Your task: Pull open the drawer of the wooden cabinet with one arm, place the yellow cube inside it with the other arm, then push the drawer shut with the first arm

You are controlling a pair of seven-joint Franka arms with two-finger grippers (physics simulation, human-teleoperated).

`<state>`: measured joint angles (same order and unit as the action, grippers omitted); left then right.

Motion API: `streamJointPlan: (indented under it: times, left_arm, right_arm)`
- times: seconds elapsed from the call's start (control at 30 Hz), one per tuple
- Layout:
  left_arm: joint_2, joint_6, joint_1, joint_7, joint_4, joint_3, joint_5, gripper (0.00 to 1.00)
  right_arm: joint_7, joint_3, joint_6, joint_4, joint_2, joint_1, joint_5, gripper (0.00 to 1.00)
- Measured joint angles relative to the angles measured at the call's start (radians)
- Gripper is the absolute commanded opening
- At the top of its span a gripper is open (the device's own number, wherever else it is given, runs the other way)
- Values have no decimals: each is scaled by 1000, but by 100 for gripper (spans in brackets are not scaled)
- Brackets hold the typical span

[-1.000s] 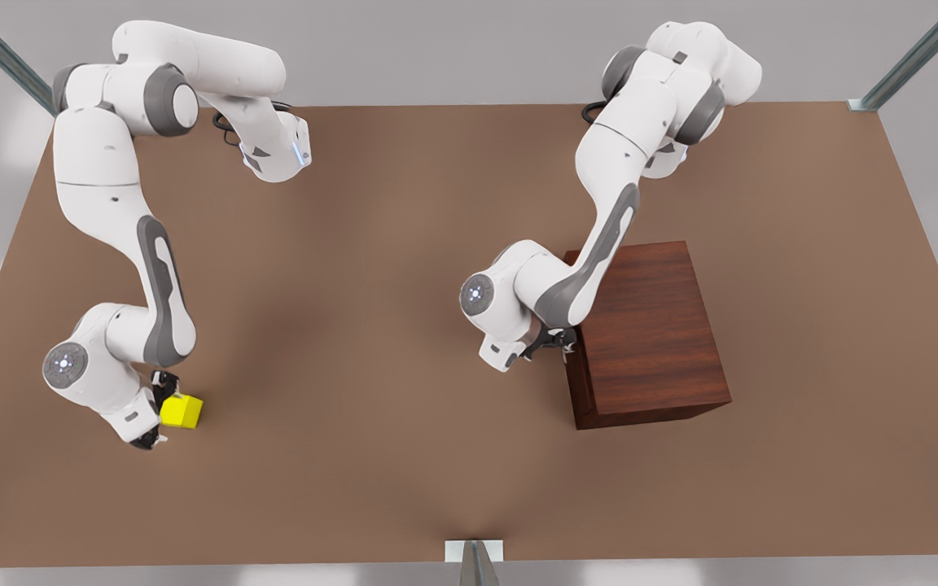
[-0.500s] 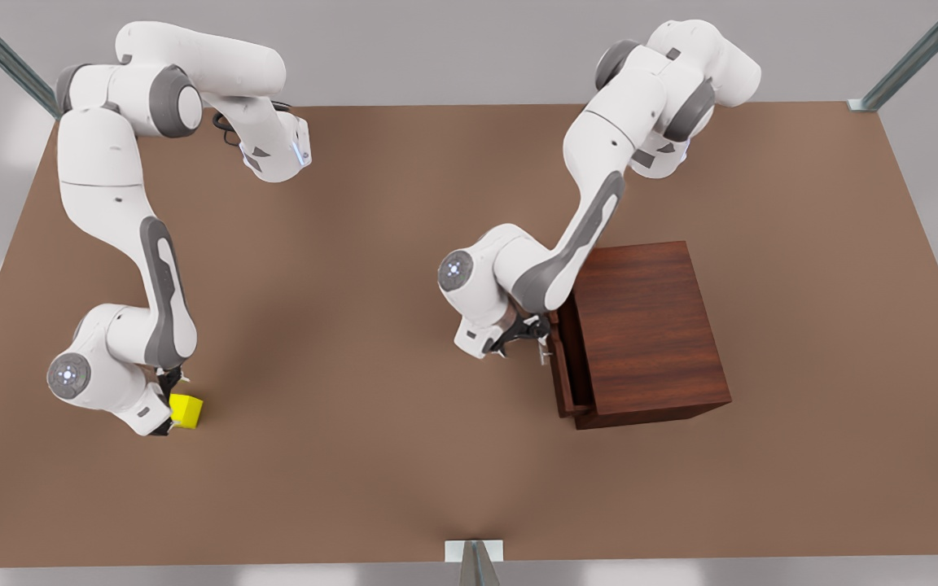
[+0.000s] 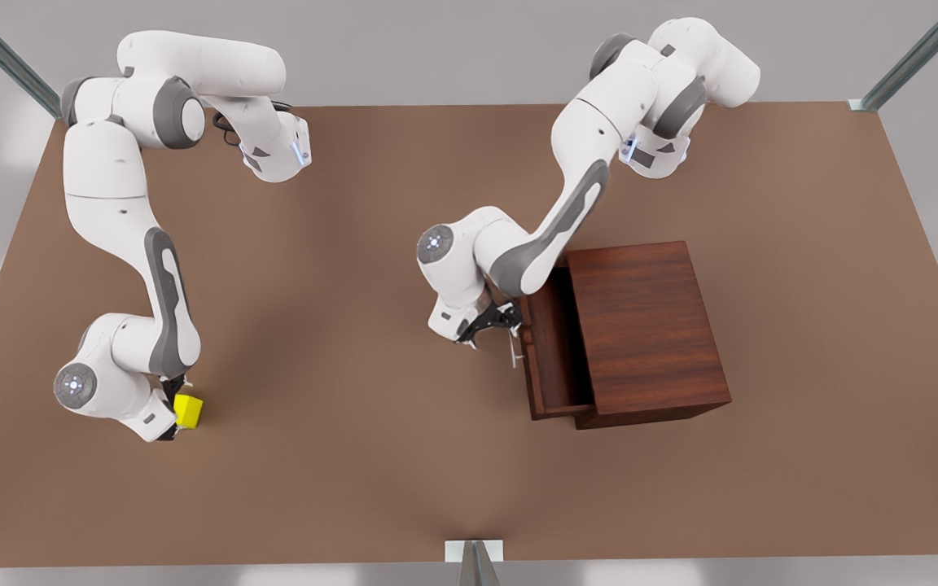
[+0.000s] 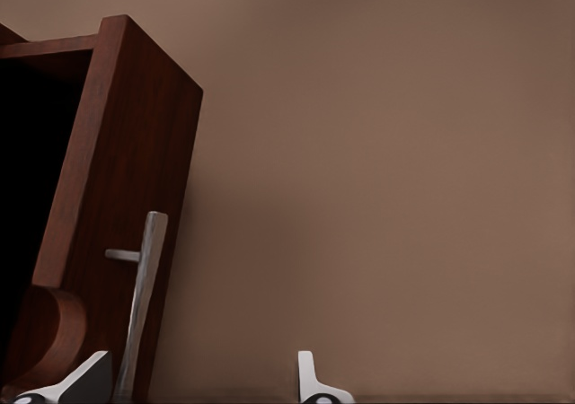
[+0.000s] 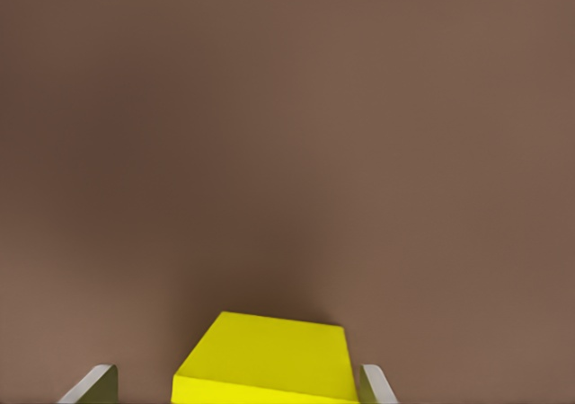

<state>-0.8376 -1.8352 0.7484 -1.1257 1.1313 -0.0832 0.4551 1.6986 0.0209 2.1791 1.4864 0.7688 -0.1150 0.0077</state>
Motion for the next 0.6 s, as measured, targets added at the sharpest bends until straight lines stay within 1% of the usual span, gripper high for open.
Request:
streamJointPlan:
  times: [0.43,0.47,0.53,0.6]
  left_arm:
    - [-12,-62,36,-85,-4,10,16,100]
    - [-2,-53,42,-90,-6,8,21,100]
    - [30,54,60,-114,-27,-26,58,100]
    - [83,97,75,-113,-32,-58,32,100]
  right_arm:
    - [14,-3,7,-53,62,-14,8,100]
    - [16,-3,9,-53,63,-15,9,100]
    - [19,-2,12,-53,65,-19,9,100]
    - [21,-1,14,-53,66,-24,9,100]
